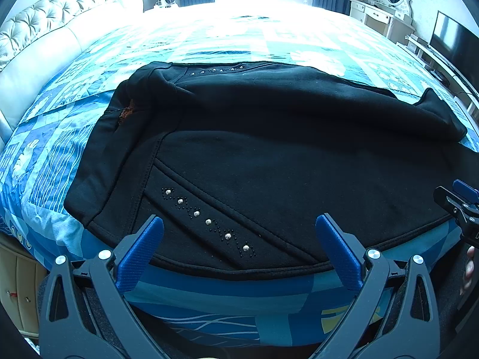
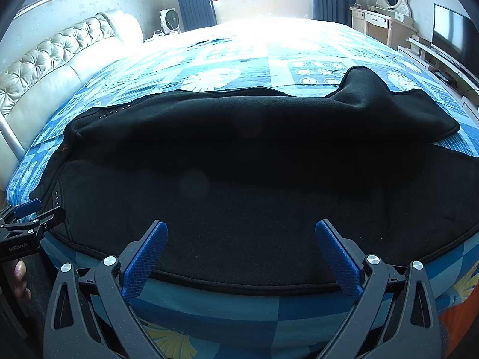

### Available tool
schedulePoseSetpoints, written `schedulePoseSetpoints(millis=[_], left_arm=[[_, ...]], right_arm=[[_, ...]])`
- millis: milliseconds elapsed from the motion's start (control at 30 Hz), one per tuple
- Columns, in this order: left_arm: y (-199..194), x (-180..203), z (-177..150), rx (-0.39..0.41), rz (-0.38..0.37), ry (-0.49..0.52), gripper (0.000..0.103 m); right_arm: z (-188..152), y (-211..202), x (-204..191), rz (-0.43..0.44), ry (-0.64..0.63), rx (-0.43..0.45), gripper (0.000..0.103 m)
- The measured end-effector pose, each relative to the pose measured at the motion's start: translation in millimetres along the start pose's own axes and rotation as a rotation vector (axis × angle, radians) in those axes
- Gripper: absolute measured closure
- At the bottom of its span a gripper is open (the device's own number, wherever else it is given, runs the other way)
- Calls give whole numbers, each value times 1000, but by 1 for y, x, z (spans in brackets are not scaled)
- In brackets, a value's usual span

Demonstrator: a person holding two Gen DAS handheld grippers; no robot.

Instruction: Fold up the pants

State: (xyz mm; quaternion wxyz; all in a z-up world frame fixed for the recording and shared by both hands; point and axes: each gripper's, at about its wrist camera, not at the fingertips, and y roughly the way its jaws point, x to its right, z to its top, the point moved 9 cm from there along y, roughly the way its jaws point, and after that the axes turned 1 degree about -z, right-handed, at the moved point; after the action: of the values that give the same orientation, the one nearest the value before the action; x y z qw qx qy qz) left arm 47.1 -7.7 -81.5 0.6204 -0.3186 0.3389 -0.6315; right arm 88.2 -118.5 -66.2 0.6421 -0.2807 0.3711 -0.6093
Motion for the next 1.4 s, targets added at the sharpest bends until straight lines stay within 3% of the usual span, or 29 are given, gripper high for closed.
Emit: schedulePoseSetpoints(millis=[333, 500, 600, 767, 900, 1067, 1233, 1400], left_arm=[[1, 2, -1, -2, -5, 3, 2], [-3, -6, 13, 9, -21, 3, 2], [-3, -24, 32, -26, -108, -47, 2], [4, -91, 81, -5, -164, -129, 2], [34, -130, 126, -71, -301, -171, 2], [95, -162, 161, -176, -271, -147, 2], [151, -170, 171, -290, -340, -168, 2], [173, -159, 182, -330, -390, -160, 2]], right_arm=[[-2, 2, -2, 13, 4, -9, 4], [6, -3, -3, 57, 20, -14, 4], [19, -11, -3, 105, 23, 5, 4], [42, -17, 4, 126, 30, 35, 4], [55, -7, 12, 129, 71, 32, 4], [69, 8, 9, 161, 122, 21, 4], [91, 18, -5, 195, 72, 23, 4], [132, 33, -25, 268, -55, 44, 4]])
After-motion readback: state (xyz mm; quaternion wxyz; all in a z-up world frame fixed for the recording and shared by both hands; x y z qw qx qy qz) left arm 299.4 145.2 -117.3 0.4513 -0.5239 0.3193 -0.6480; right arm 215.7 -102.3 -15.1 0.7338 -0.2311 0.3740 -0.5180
